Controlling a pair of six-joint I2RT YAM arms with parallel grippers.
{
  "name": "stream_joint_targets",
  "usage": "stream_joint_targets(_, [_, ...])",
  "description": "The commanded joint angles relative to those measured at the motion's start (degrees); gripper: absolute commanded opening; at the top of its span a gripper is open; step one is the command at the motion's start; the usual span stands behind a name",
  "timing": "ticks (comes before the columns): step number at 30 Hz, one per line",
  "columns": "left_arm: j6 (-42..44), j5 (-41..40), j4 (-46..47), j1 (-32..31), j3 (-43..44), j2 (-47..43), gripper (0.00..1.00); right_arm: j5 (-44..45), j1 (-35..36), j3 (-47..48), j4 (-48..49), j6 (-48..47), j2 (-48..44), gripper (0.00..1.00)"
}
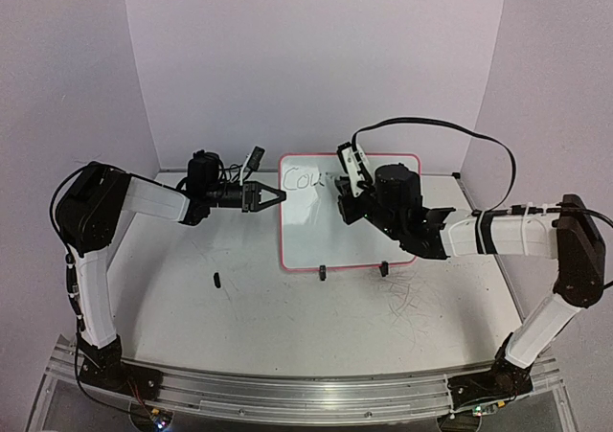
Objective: Write a sentence on the whiteboard
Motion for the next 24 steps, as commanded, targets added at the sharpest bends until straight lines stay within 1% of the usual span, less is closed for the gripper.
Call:
stream_joint_targets(1, [0.3,2.0,0.3,-0.9,0.4,-2.9,0.0,-0.7,-0.2,1.7,2.6,-0.7,0.3,0.0])
stream_joint_targets(8, [0.3,2.0,0.3,-0.9,0.4,-3.0,0.0,1.7,-0.3,2.3,2.4,-0.1,1.5,0.0])
stream_joint_targets(24, [0.3,2.1,0.2,-0.9,0.5,-3.1,0.0,1.9,-0.3,4.5,3.3,-0.1,3.5,0.0])
